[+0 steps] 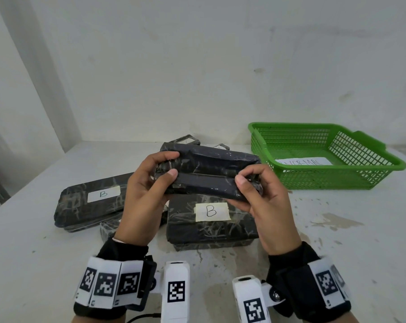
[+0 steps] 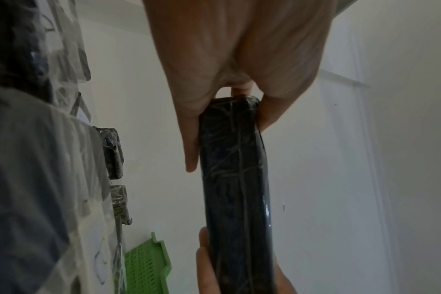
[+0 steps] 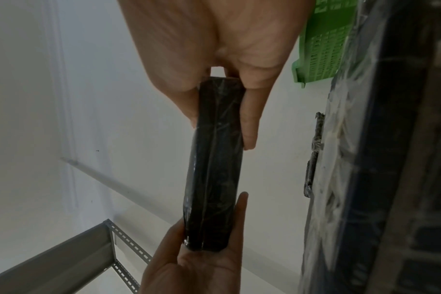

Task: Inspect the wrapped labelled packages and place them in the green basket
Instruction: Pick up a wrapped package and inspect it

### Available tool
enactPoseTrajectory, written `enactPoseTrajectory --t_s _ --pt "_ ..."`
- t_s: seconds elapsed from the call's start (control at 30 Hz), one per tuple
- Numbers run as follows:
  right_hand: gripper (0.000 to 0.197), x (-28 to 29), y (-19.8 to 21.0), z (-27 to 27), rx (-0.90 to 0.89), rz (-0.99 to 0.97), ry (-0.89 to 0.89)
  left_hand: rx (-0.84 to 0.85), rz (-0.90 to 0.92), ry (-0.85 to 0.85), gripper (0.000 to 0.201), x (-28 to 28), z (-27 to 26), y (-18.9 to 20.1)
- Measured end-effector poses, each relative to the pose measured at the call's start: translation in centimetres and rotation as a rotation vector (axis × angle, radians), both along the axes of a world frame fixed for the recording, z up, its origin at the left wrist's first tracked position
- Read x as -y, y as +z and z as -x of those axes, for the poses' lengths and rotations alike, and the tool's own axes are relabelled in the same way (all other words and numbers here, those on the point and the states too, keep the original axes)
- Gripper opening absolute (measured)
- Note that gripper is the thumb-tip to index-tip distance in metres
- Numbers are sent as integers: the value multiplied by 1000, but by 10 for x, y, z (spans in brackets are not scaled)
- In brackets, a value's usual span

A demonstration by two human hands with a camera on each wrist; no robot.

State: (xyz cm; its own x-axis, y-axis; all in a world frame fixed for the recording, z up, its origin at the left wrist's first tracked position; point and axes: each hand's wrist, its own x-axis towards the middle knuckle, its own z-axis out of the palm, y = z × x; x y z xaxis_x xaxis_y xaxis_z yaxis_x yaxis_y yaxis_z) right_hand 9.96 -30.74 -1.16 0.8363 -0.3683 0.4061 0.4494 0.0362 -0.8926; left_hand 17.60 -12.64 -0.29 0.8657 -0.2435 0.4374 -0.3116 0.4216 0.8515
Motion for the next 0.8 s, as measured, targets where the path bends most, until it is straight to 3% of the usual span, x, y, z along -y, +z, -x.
enactPoseTrajectory --t_s 0.23,0.37,0.47,0.7,0.8 --pt "10 -3 -2 -1 28 45 -62 -2 14 -19 34 1 3 2" --pt "10 -1 -5 -2 21 98 -50 10 -36 27 17 3 1 -1" --pt "12 -3 -3 0 54 89 -53 -13 -53 46 24 4 0 -2" --pt "38 -3 2 2 65 -20 -40 -28 -26 -42 22 3 3 1" --pt "38 0 -2 1 32 -15 -59 -29 36 -26 28 5 3 2"
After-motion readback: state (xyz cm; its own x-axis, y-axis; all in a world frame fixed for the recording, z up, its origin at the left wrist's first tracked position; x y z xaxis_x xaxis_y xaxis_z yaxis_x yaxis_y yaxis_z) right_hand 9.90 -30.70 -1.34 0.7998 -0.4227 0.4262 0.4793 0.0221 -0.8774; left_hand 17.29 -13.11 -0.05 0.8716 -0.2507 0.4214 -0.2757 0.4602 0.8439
